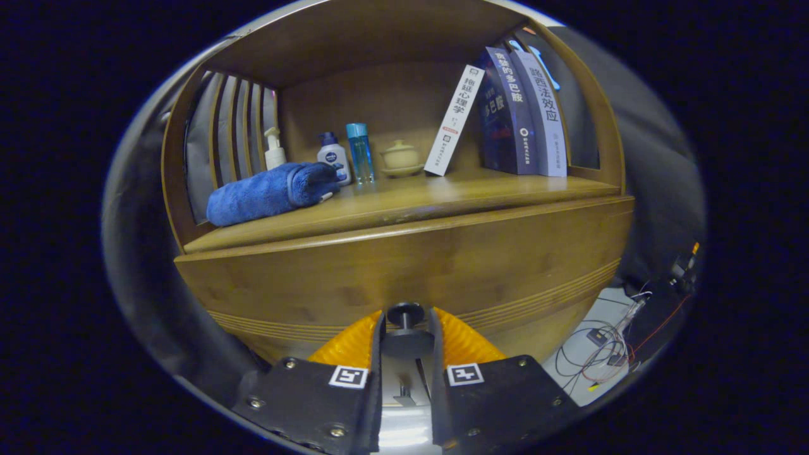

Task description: Pull open the drawer, take out the items inside it, and place them on the countertop above the cabinet.

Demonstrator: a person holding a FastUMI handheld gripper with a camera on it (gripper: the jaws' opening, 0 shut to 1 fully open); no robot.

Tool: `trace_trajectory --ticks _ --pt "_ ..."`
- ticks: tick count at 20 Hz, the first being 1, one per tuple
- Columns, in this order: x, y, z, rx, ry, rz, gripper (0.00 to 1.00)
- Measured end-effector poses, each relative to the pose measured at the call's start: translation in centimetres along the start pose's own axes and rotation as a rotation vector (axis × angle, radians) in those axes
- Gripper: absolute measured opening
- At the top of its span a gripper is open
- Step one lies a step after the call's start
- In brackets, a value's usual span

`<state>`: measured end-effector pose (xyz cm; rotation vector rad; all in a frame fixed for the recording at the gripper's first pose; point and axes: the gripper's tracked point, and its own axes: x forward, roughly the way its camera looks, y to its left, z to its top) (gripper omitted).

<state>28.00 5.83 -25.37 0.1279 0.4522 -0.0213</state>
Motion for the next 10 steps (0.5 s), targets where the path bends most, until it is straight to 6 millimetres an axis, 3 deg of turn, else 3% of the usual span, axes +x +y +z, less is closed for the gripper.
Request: trace_trajectory --ticks 10 --pt "-6.8 -1.2 -2.1 0.008 0.005 -0.076 0.31"
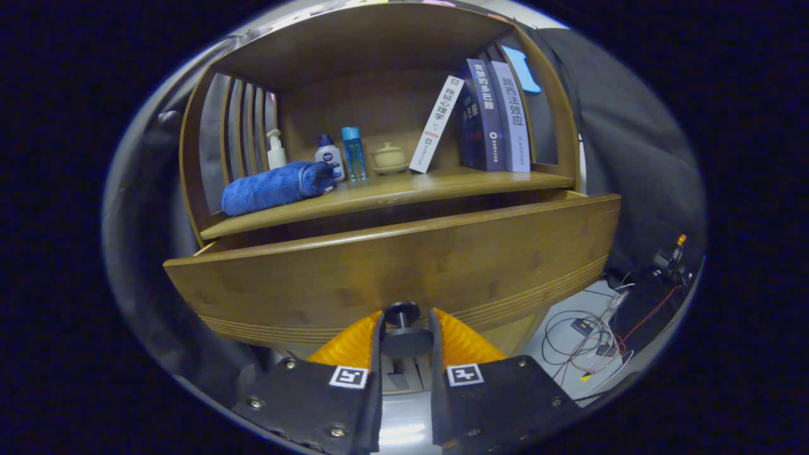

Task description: Pull open the drawer, take out the items inside it, and place them on the countertop above the cabinet.

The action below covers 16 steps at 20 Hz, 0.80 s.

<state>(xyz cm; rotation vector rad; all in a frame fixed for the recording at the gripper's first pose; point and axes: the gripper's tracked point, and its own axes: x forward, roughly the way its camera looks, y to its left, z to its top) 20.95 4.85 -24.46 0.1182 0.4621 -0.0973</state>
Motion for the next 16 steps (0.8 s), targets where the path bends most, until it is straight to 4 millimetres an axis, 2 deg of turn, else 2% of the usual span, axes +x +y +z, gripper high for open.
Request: trace_trajectory --ticks 3,7,9,16 --pt "-2.0 0.0 -0.8 -0.035 0.016 -0.014 0.31" --pt "-4.7 -1.2 -1.7 -0.02 0.012 -0.038 0.31" --pt "-5.8 -2.0 -2.9 -0.01 0.028 -0.062 0.31" --pt "-6.6 -1.5 -3.1 -0.011 0.011 -0.054 0.31"
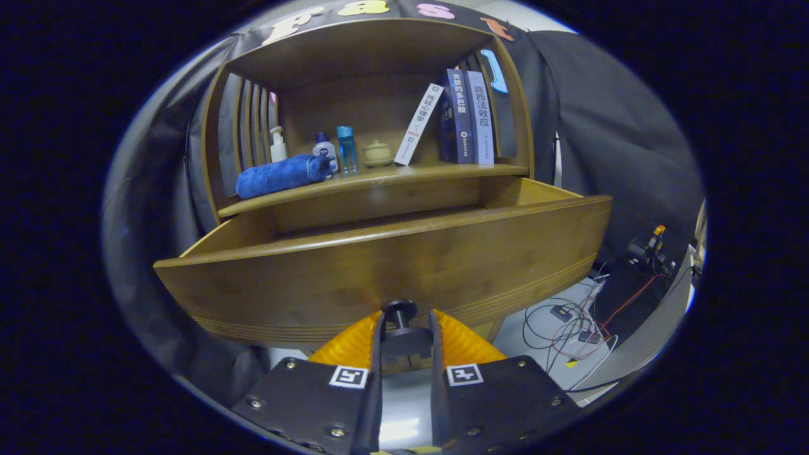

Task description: Pull open the drawer, take out the items inside it, and place them on the countertop above the cabinet.

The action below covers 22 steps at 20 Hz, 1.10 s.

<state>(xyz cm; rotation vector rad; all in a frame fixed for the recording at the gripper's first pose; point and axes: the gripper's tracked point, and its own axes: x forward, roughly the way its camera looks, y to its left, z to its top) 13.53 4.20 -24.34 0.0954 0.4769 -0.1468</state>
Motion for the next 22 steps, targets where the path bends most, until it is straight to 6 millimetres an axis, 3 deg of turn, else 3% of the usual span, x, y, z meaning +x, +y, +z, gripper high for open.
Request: trace_trajectory --ticks 3,5,9,13,18,22 --pt "-0.5 0.6 0.6 -0.001 -0.03 0.021 0.42" --pt "-1.2 1.4 2.6 0.01 -0.095 0.052 0.49" --pt "-3.1 2.7 8.3 -0.033 -0.169 0.046 0.59" --pt "-2.4 4.0 14.2 -0.009 -0.216 0.016 0.72" --pt "2.1 4.0 14.2 0.004 -0.042 -0.067 0.89" --pt "5.7 1.7 10.8 0.034 0.216 -0.185 0.89"
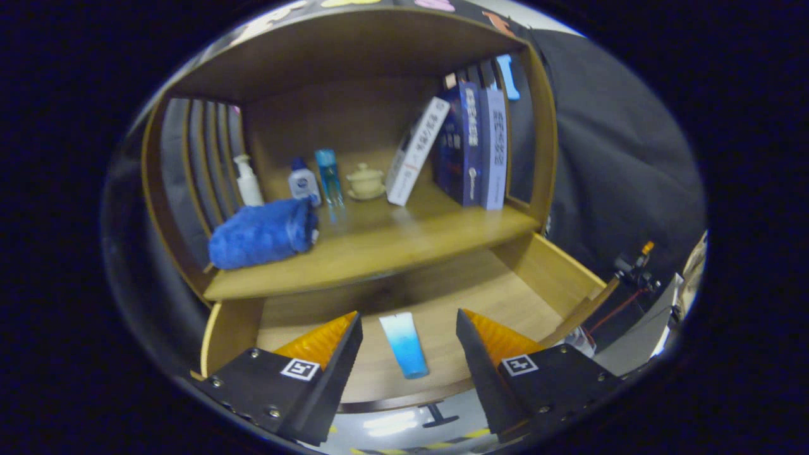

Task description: Pull open the drawer, take out the items inside it, and place them on the countertop above the cabinet.

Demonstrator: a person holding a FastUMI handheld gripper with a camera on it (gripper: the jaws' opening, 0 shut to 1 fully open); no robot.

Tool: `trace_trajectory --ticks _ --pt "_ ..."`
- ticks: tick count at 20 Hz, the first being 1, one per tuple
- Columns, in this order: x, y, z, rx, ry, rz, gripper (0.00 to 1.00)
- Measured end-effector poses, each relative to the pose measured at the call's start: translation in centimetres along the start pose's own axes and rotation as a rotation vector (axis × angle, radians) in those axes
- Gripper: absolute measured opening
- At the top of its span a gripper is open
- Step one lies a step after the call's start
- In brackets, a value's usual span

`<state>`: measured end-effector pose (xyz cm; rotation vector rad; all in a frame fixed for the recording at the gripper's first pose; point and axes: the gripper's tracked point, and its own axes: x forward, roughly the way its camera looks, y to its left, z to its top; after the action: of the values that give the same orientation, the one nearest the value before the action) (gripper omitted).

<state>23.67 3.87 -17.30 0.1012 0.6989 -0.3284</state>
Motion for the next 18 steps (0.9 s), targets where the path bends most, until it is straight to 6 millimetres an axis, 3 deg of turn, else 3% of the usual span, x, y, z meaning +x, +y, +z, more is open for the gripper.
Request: trace_trajectory --ticks 4,8,11,14,18 --pt "3.1 0.4 -1.6 -0.001 0.143 -0.033 0.89" --pt "5.4 -1.5 -3.5 -0.09 0.312 -0.144 0.89" --pt "7.1 -0.3 -4.8 -0.06 0.386 -0.105 0.88" --pt "8.4 0.4 -6.2 -0.072 0.448 -0.072 0.88" --pt "8.7 0.1 -6.4 -0.06 0.501 -0.064 0.88"
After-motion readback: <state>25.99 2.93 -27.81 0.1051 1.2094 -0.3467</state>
